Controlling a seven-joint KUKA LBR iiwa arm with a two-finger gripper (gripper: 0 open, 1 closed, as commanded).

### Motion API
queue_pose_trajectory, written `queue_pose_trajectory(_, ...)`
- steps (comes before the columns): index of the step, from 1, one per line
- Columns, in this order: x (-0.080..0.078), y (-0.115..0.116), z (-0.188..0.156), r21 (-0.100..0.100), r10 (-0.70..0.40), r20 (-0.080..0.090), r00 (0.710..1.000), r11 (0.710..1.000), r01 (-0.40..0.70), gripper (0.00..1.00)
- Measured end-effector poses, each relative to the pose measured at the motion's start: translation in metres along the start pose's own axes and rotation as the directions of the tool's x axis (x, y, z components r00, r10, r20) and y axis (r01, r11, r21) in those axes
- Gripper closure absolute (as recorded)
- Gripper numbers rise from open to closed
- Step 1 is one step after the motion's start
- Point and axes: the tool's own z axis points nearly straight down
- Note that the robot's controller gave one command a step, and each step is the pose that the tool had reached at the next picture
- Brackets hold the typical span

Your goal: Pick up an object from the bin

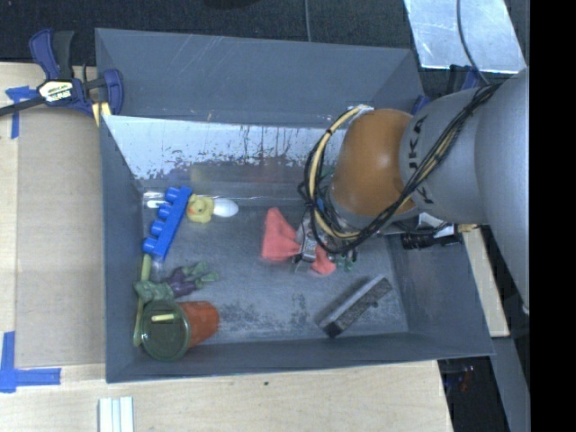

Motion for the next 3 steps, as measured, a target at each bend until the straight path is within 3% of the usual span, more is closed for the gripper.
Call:
queue_pose_trajectory(1,0.002,-0.004,-0.046,0.001,0.003,-0.002,1.000,1.000,-0.003,1.00)
queue_pose_trajectory(2,-0.003,-0.001,-0.050,-0.001,-0.004,0.005,1.000,1.000,0.004,1.00)
queue_pose_trajectory(3,-0.008,0.000,-0.099,0.001,-0.009,-0.002,1.000,1.000,0.009,1.00)
